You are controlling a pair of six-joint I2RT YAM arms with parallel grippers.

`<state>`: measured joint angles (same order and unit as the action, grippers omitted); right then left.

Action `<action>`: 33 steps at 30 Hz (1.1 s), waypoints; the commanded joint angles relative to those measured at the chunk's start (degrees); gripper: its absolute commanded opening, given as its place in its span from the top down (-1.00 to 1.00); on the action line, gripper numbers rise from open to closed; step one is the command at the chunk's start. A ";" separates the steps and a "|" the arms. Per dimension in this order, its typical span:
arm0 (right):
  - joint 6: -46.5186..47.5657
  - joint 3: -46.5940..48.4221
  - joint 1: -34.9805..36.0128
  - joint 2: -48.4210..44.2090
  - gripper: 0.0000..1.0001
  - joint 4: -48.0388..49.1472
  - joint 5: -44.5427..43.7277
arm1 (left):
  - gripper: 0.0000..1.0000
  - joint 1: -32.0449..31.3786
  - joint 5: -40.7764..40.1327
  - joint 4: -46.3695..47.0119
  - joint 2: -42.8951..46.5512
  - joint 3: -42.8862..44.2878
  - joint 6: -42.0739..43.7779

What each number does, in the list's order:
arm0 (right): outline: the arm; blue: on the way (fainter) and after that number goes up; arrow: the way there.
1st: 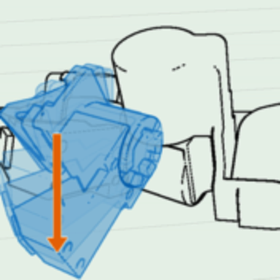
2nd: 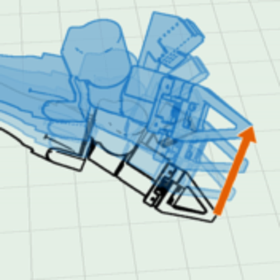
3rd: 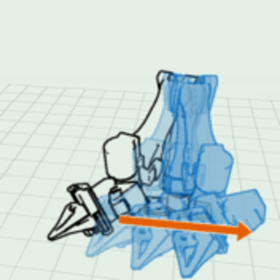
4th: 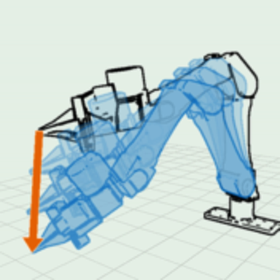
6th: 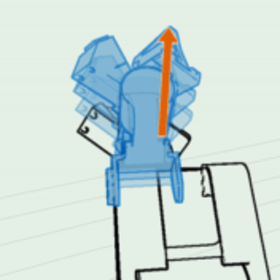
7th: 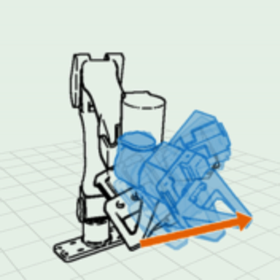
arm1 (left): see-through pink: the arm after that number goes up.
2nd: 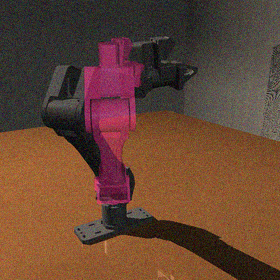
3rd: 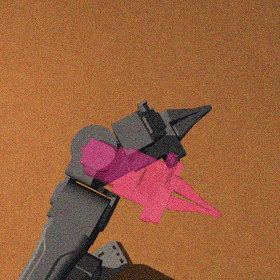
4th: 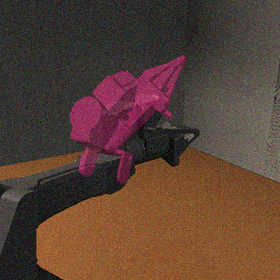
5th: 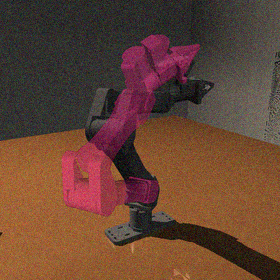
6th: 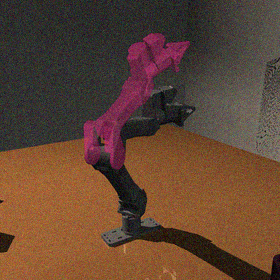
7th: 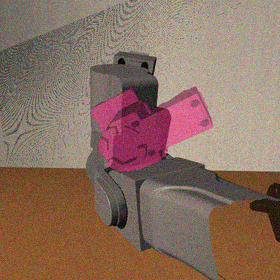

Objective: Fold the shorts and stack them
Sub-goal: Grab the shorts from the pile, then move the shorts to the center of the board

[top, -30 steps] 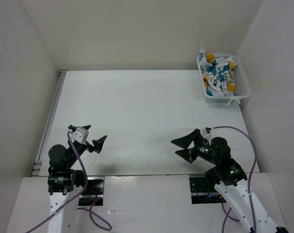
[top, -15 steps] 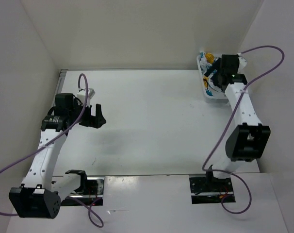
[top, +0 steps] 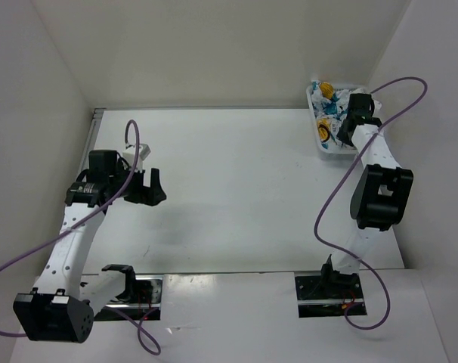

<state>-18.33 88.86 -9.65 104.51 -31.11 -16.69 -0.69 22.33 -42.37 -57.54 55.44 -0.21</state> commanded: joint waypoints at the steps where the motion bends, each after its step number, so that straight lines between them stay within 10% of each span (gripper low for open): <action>1: 1.46 3.16 -0.46 1.31 0.99 3.08 1.48 | -0.98 -0.19 0.53 1.32 0.76 -0.33 0.21; 7: 1.45 9.48 2.17 -6.67 1.00 4.75 2.80 | -0.98 -0.19 -2.02 3.69 0.68 2.56 0.21; 19: 8.16 35.59 36.62 -19.78 1.00 7.30 -8.64 | -0.98 0.42 -12.57 12.31 -6.45 19.52 0.21; 26: -4.86 18.65 36.63 -27.96 1.00 7.65 6.22 | -0.98 1.57 -13.19 11.70 -5.92 22.69 0.21; 33: -9.80 4.04 24.78 -21.38 0.24 4.23 23.01 | -0.98 0.34 -13.71 5.82 -10.22 22.69 0.21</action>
<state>-25.28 96.36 18.52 76.27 -22.90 -1.58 0.40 9.41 -33.28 -65.28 77.06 -0.19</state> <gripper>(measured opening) 0.350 0.992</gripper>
